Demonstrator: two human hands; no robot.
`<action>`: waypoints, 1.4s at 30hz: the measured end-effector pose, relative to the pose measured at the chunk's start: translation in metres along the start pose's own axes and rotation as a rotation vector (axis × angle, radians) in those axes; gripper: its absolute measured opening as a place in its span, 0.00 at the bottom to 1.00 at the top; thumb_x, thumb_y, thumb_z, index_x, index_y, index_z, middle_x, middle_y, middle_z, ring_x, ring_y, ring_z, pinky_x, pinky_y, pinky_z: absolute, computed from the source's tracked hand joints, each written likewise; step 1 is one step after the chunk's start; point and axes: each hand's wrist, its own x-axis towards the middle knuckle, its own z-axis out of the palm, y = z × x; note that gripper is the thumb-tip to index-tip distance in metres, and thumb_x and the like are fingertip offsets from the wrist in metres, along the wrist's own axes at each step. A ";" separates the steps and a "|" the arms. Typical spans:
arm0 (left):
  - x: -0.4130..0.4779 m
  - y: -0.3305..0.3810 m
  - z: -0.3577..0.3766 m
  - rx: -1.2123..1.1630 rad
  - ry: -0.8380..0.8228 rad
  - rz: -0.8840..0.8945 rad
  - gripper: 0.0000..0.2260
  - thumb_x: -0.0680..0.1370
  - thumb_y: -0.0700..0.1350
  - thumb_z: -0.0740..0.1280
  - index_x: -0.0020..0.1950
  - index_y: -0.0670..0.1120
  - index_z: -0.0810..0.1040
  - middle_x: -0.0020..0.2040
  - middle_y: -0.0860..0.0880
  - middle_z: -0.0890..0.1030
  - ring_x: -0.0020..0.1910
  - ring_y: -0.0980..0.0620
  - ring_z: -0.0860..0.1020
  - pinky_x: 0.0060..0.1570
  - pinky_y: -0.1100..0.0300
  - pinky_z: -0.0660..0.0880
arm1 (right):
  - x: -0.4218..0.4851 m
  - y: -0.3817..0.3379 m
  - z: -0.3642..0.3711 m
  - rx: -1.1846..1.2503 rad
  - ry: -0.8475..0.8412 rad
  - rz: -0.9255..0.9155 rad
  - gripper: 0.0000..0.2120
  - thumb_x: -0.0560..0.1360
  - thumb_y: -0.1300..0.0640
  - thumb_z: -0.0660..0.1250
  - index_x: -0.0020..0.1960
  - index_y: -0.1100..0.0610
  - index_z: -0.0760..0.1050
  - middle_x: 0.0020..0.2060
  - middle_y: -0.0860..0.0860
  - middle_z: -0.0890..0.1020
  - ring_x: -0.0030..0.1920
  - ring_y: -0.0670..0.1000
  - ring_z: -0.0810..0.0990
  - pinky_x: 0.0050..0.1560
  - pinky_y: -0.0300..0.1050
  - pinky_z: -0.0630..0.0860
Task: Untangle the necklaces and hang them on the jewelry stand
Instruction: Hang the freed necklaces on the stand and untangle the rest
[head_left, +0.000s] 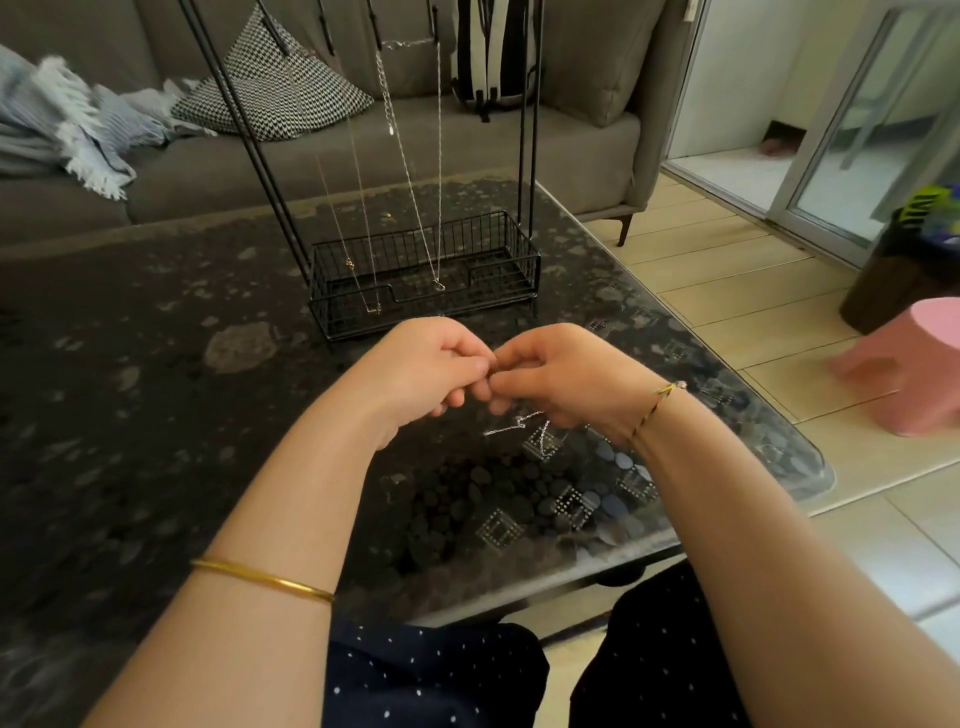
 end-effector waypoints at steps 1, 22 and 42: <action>-0.001 0.000 -0.001 -0.014 0.005 -0.010 0.08 0.78 0.38 0.62 0.46 0.47 0.80 0.34 0.52 0.81 0.29 0.59 0.72 0.27 0.66 0.67 | 0.000 0.000 -0.002 -0.004 0.012 0.017 0.05 0.74 0.63 0.66 0.48 0.60 0.79 0.30 0.49 0.80 0.23 0.46 0.62 0.18 0.34 0.57; -0.006 0.001 -0.014 -0.041 -0.001 -0.059 0.08 0.78 0.36 0.62 0.49 0.46 0.79 0.39 0.51 0.84 0.28 0.60 0.71 0.28 0.65 0.68 | -0.004 0.001 -0.013 -0.064 0.109 0.092 0.05 0.72 0.60 0.65 0.39 0.57 0.78 0.30 0.51 0.70 0.25 0.47 0.62 0.22 0.37 0.57; -0.005 0.014 0.007 -0.238 -0.090 -0.114 0.08 0.77 0.34 0.64 0.49 0.41 0.82 0.40 0.49 0.80 0.32 0.58 0.69 0.27 0.68 0.64 | -0.005 -0.010 -0.014 0.675 0.114 -0.145 0.17 0.69 0.78 0.45 0.38 0.58 0.62 0.33 0.54 0.69 0.18 0.44 0.58 0.21 0.32 0.53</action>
